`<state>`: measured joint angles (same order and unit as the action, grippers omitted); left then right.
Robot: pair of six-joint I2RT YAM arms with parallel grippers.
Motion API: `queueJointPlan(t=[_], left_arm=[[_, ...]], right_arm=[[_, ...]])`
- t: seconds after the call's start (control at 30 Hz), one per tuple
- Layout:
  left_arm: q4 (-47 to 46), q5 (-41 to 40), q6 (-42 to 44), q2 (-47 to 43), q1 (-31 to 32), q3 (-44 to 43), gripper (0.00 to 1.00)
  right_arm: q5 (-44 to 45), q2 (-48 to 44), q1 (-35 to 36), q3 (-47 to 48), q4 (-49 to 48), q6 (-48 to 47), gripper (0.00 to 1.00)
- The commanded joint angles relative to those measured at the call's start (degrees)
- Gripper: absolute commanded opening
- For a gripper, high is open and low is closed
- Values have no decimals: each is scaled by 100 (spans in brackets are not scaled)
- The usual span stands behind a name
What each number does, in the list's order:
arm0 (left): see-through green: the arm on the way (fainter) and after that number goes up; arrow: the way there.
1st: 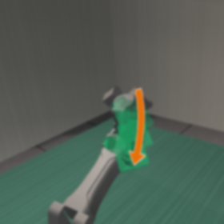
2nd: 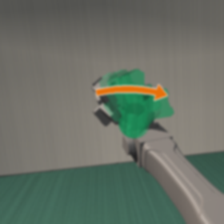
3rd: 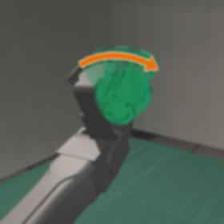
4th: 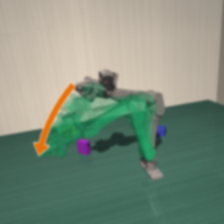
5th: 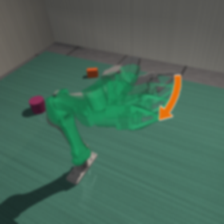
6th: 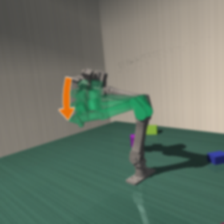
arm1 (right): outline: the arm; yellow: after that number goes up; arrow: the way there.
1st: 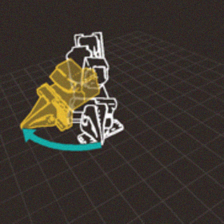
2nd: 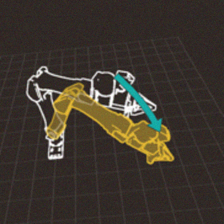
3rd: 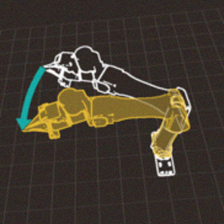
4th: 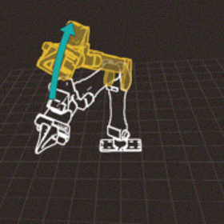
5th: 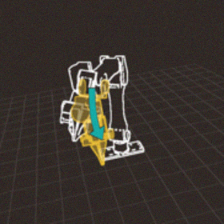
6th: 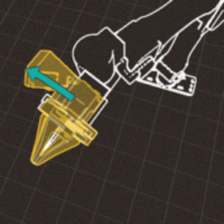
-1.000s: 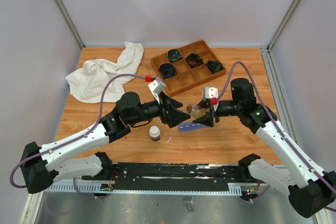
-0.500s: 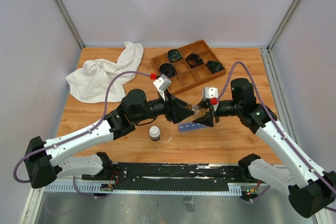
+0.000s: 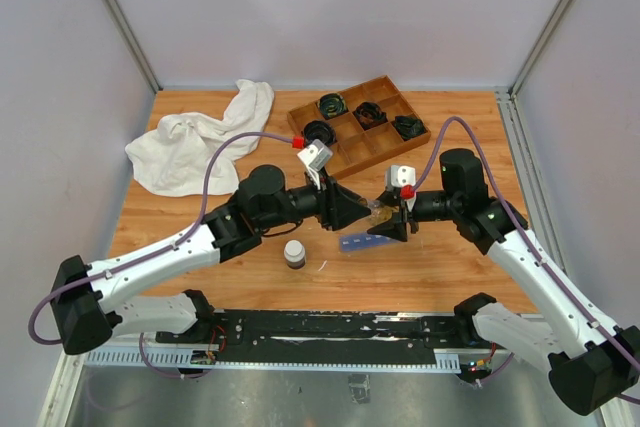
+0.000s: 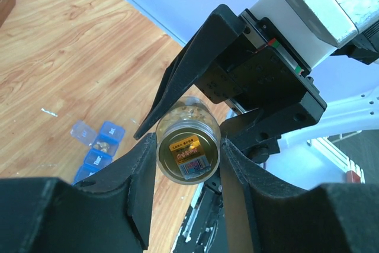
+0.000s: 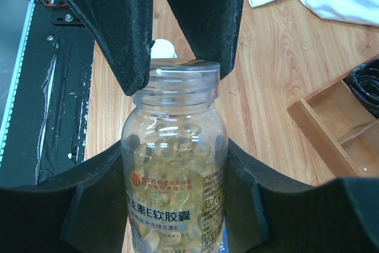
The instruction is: Sort the pills into containers
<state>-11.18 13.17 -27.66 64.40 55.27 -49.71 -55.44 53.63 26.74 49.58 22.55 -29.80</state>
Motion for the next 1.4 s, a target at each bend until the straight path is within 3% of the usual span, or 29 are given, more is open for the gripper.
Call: queueJointPlan(t=[0.0, 0.33, 0.6, 0.77, 0.93, 1.13, 1.37], left_arm=[[283, -57, -14, 111, 141, -309, 34], [583, -530, -53, 251, 412, -500, 30], [664, 78, 338, 451, 440, -583, 29], [891, 448, 1128, 529, 432, -571, 29], [1419, 547, 2532, 518, 403, -687, 30], [1997, 1358, 3873, 698, 74, -1158, 33], [2336, 1565, 4527, 962, -128, -1585, 37]], right_arm=[[-36, 15, -205, 193, -155, 95, 5], [128, 51, -207, 141, -353, 358, 5], [-255, -38, -217, 92, -453, 444, 5], [-357, -114, -253, 69, -479, 449, 5], [-427, -142, -266, 50, -496, 432, 5], [-407, -159, -273, 52, -489, 406, 5], [-399, -184, -275, 44, -488, 388, 5]])
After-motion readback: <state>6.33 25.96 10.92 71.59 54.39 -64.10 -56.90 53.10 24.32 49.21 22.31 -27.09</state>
